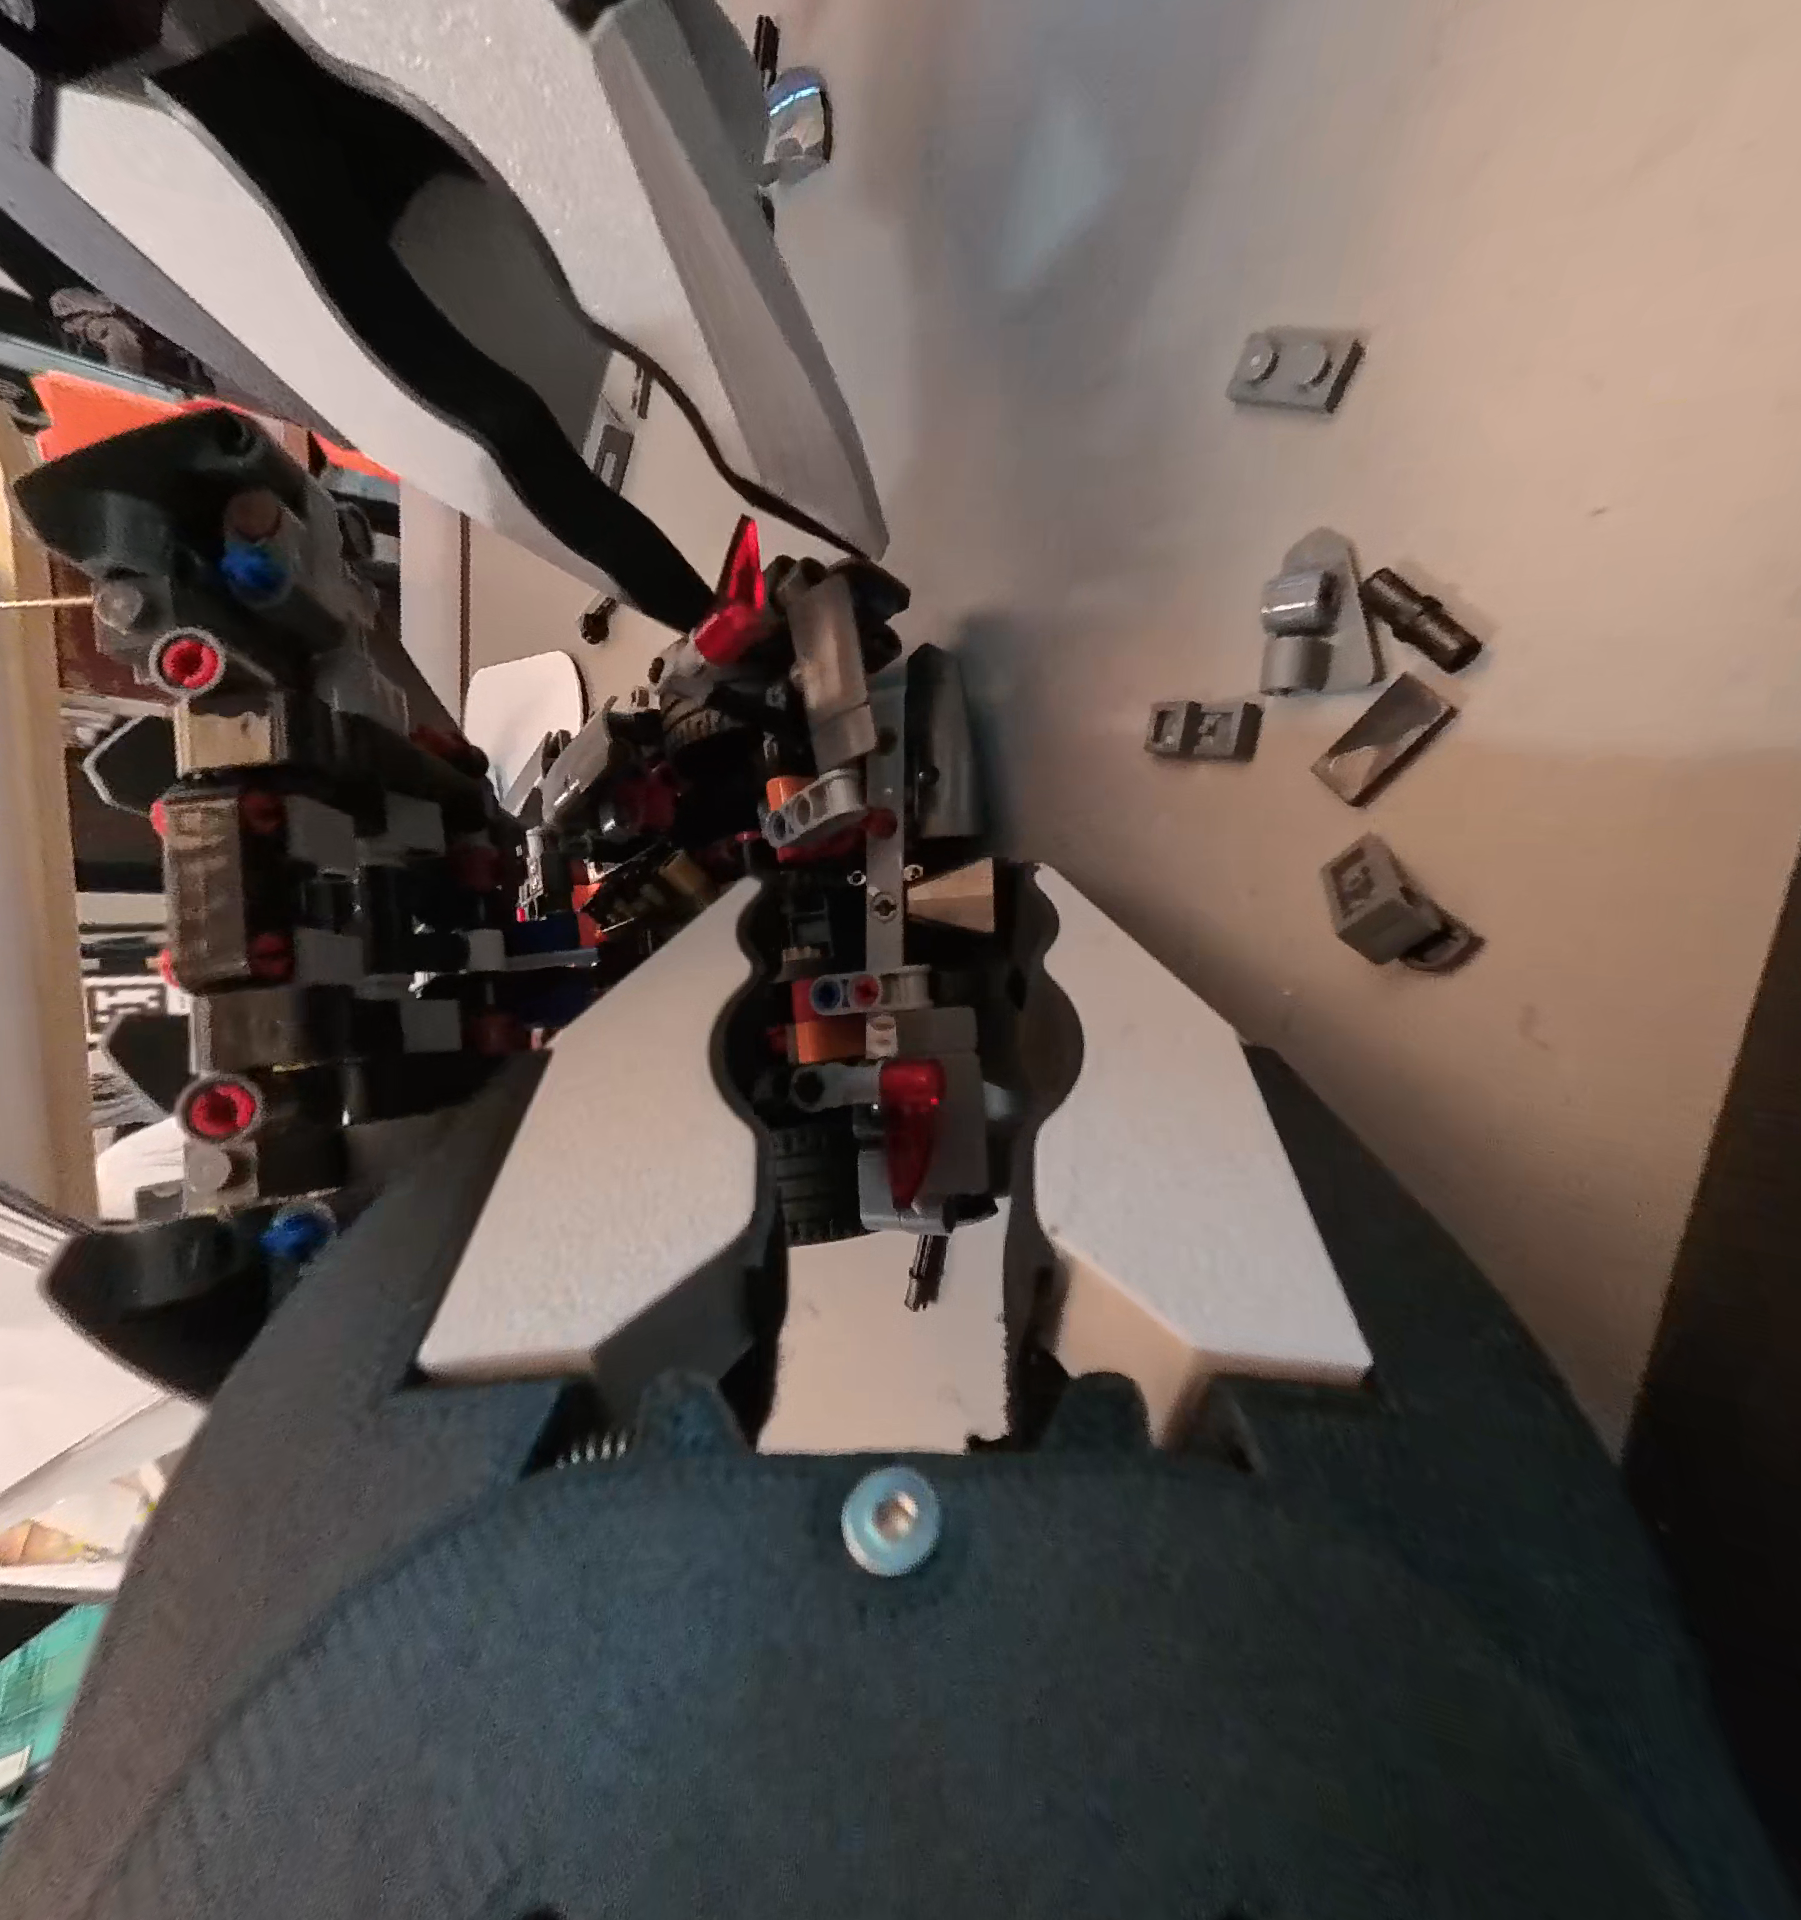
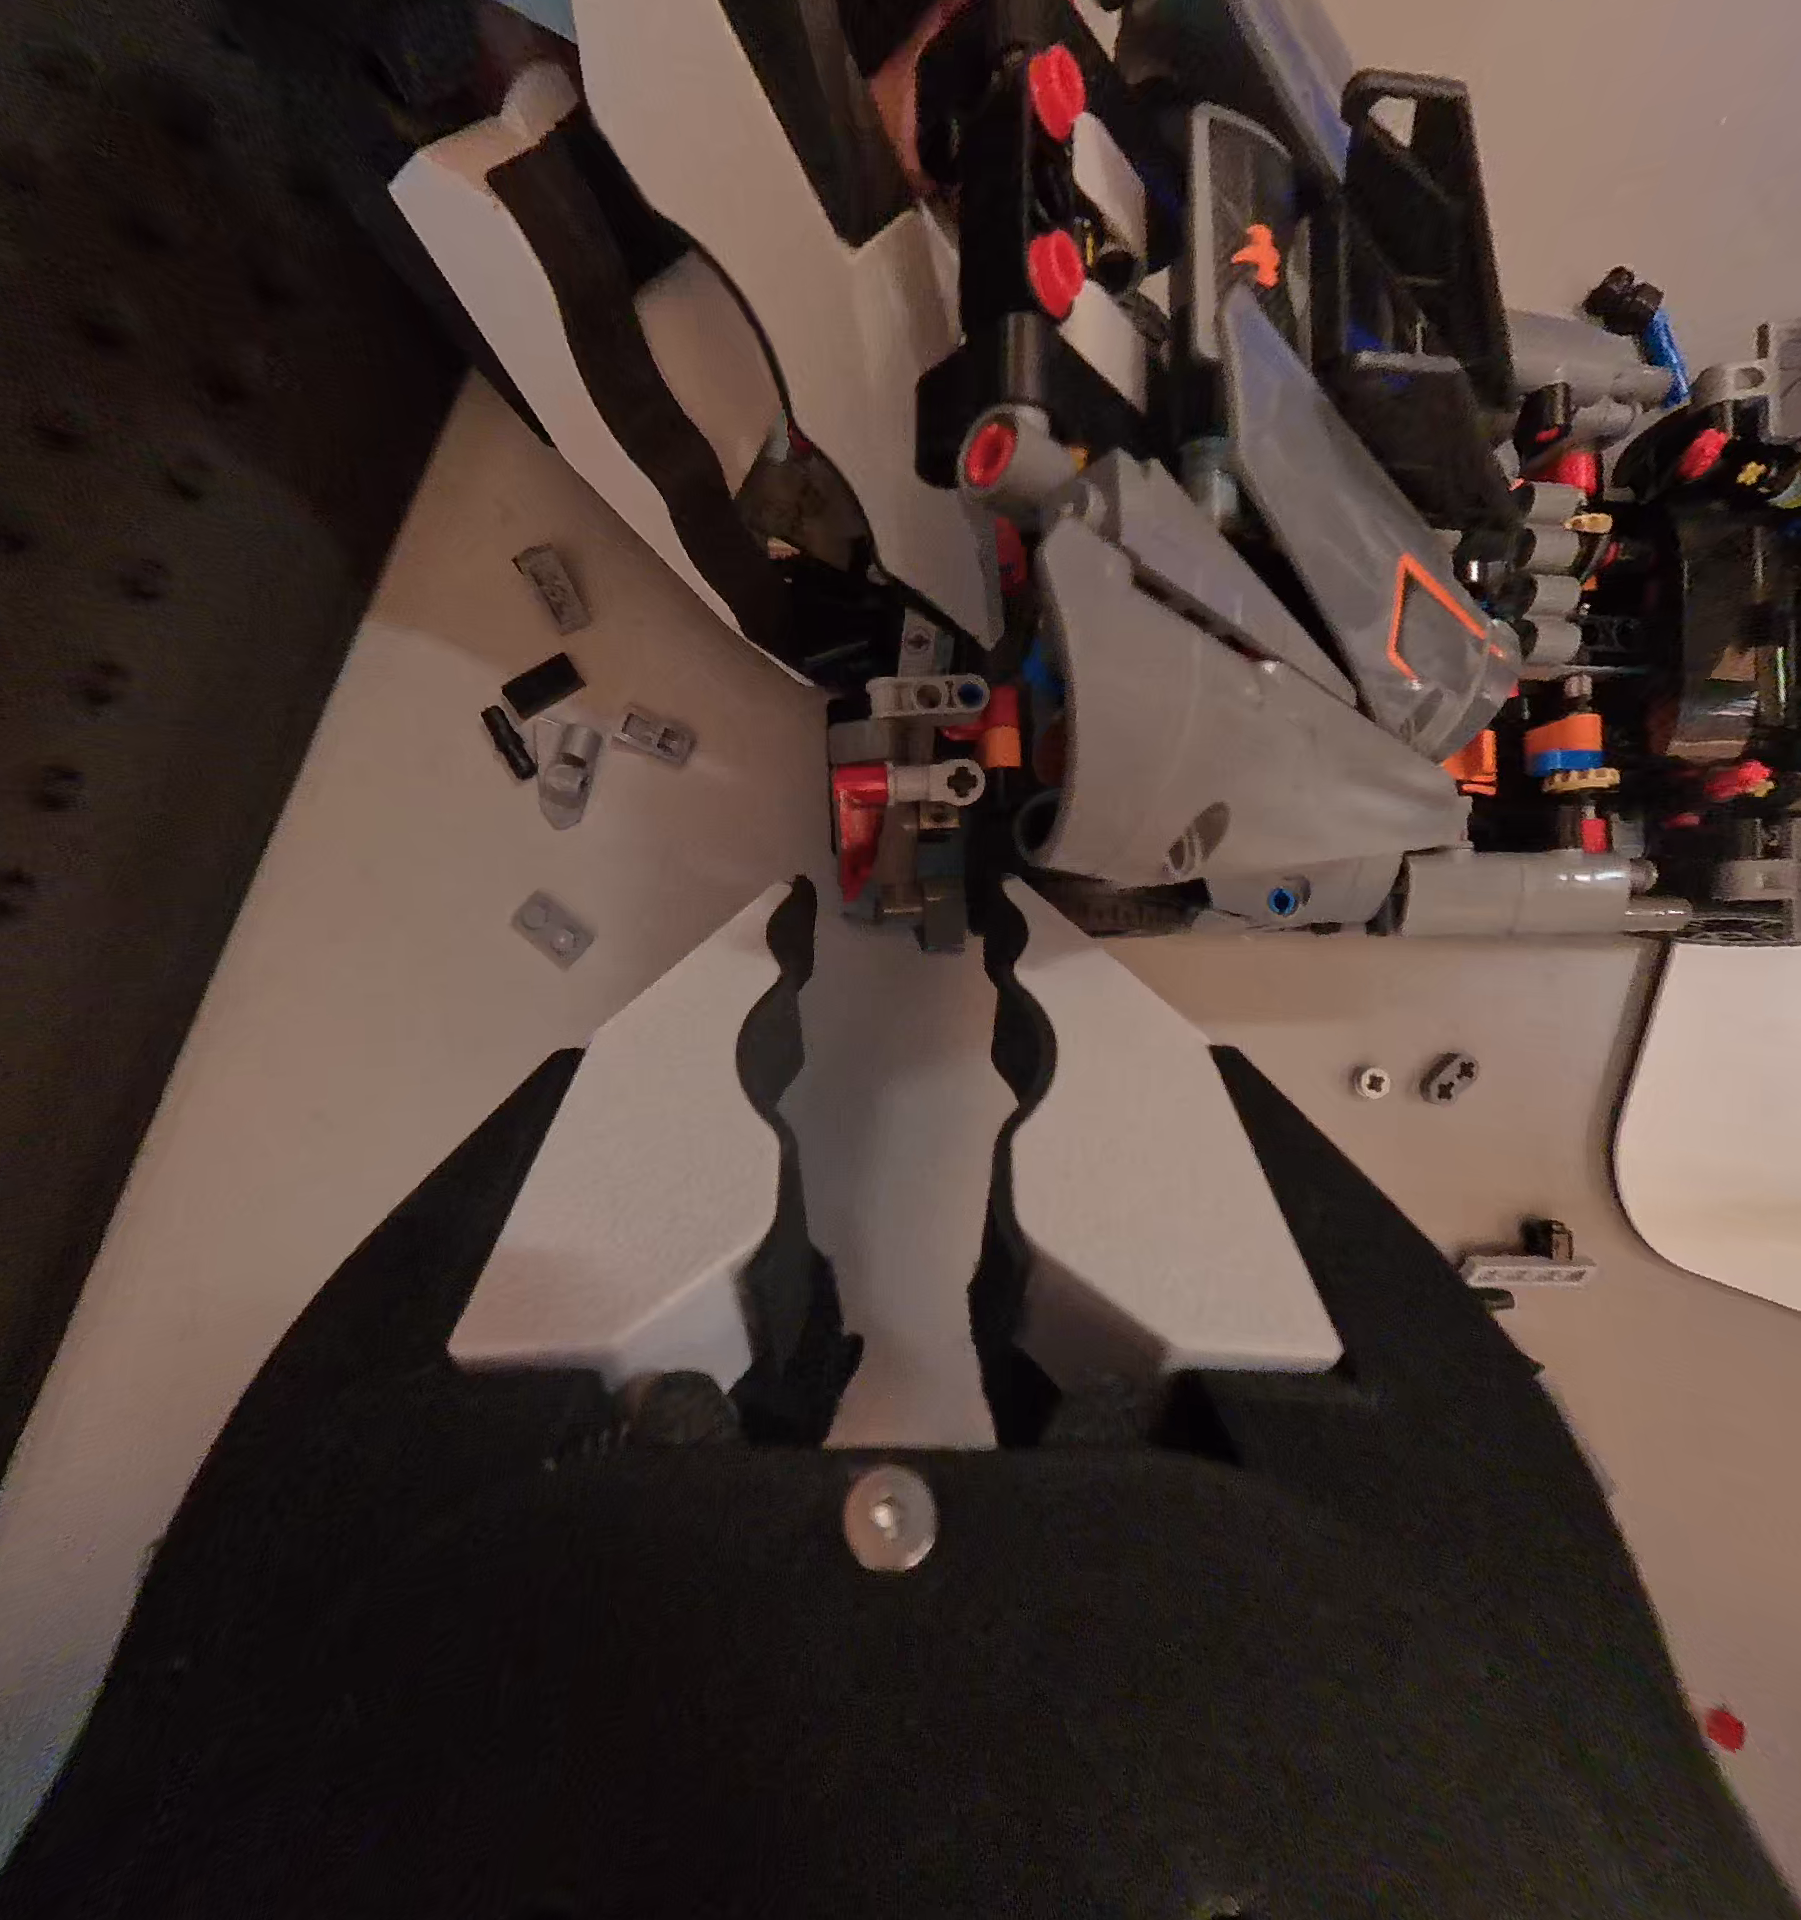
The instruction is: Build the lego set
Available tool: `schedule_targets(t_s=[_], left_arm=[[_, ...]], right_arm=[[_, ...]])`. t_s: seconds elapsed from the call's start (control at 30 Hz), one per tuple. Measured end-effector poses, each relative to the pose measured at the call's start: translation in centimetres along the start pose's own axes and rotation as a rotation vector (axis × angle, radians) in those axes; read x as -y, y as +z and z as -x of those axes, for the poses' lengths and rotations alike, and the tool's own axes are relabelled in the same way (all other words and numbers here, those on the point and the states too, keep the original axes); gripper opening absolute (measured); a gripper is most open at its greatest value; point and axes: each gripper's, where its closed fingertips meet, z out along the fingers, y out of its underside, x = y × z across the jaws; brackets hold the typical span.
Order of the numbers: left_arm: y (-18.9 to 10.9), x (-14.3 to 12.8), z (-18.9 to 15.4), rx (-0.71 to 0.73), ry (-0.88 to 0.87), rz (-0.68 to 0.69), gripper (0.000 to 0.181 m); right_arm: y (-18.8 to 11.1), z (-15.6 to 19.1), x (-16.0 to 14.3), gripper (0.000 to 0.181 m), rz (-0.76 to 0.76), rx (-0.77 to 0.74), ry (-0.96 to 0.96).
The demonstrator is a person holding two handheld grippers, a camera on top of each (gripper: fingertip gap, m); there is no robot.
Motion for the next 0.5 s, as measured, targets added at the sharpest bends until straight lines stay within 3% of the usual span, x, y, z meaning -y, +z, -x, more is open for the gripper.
schedule_targets(t_s=[0.17,0.5], left_arm=[[0.1,0.0,-0.3,-0.002,0.01,-0.002,0.033],[0.1,-0.2,0.3,-0.015,-0.056,-0.009,0.041]], right_arm=[[-0.4,-0.5,0.7,0.031,-0.05,-0.028,-0.01],[0.6,-0.6,1.7,0.044,-0.051,-0.126,-0.123]])
